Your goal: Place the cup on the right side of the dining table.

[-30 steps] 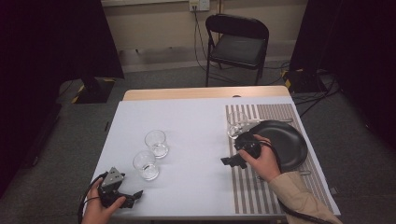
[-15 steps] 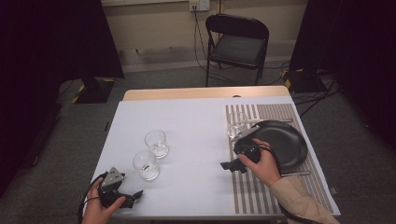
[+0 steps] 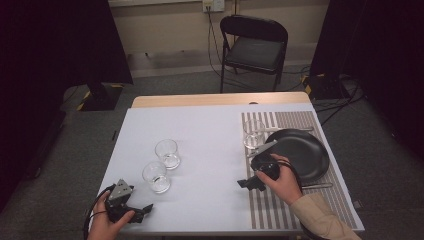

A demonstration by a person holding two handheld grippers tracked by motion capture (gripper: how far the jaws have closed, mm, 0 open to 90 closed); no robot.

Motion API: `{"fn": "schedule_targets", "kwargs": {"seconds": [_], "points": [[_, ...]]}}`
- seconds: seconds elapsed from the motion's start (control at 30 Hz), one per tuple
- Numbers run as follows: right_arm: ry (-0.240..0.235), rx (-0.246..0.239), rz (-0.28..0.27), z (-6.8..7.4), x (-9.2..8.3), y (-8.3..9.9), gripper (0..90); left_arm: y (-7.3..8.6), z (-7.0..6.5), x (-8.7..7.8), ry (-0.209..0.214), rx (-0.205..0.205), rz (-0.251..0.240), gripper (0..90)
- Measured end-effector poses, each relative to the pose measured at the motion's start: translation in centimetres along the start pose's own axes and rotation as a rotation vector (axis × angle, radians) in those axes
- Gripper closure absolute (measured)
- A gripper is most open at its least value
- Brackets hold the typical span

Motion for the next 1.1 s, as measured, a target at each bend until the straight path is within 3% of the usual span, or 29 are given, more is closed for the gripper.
{"fn": "schedule_targets", "kwargs": {"seconds": [0.53,1.1], "points": [[-0.007,-0.022,0.031,0.2,0.1,1.5,15.8,0.0,0.0,0.0,-0.001,0.002,0.000,0.0],[-0.006,-0.030,0.024,0.3,-0.2,2.0,15.7,0.0,0.0,0.0,-0.002,0.003,0.001,0.0]]}}
Point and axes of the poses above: each handheld gripper's, and its own axes: x roughly forward along the jaws, y roughly out of its underside, z roughly to its left, the point moved 3 cm from there along x, roughly forward along the jaws, and after that the axes turned 12 degrees about -z, right-handed, at the moved point
